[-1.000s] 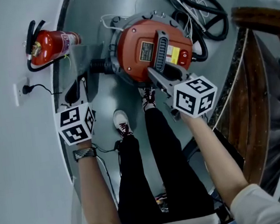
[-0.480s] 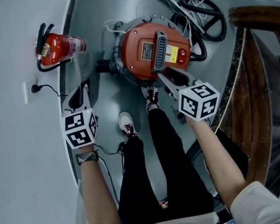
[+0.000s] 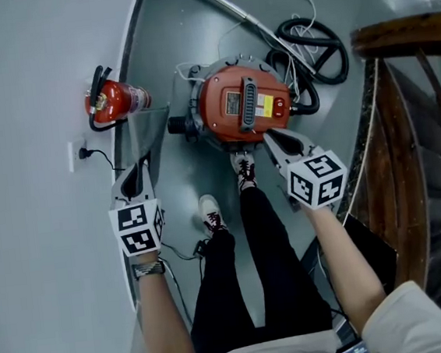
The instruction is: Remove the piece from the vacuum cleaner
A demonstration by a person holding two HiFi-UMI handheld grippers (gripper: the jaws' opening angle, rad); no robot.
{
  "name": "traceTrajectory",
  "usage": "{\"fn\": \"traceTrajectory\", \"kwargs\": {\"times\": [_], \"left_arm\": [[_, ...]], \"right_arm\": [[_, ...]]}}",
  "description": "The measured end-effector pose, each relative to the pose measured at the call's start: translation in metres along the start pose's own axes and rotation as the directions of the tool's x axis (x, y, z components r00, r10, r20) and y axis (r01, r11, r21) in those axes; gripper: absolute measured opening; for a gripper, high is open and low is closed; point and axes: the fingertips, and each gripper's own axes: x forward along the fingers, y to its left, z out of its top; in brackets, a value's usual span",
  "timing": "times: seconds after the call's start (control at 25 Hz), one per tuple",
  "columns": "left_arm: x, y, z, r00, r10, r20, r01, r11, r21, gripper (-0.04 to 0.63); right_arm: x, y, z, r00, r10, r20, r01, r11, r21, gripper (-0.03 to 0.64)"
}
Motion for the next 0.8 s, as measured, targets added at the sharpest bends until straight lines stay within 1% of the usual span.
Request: {"fn": "traceTrajectory", "kwargs": {"times": [0.2,0.32,0.44,0.56,0.64,0.8], "left_arm": [[-0.032,-0.002,0.024,0.999,0.008,0.039,-0.008,1.000,0.012,0.025],[-0.055,-0.005,0.039,0.998,0.011,0.064,-0.012,1.000,0.010,0.025],[-0.081,-0.011,0.060,0.994,0.000,0.109,0.000,1.000,0.003,0.025],[-0.110,-0.016,0.083,0.989,-0.011,0.150,0.011,1.000,0.000,0.025],[-0.132,-0.021,0.098,0.984,-0.016,0.175,0.015,1.000,0.012,0.025],[-0.169,-0.030,0.125,0.973,-0.052,0.224,0.047,0.999,0.028,0.025]], "right_arm": [[-0.032,0.018,0.025,0.999,-0.021,0.036,0.025,0.994,-0.109,0.033],[-0.054,0.037,0.042,0.998,-0.002,0.066,0.014,0.984,-0.175,0.029],[-0.080,0.055,0.061,0.995,0.025,0.100,-0.002,0.974,-0.225,0.028],[-0.106,0.068,0.084,0.991,0.042,0.130,-0.008,0.967,-0.253,0.028],[-0.127,0.076,0.103,0.985,0.049,0.164,-0.003,0.964,-0.267,0.028],[-0.165,0.096,0.139,0.971,0.064,0.230,0.009,0.953,-0.302,0.028]]}}
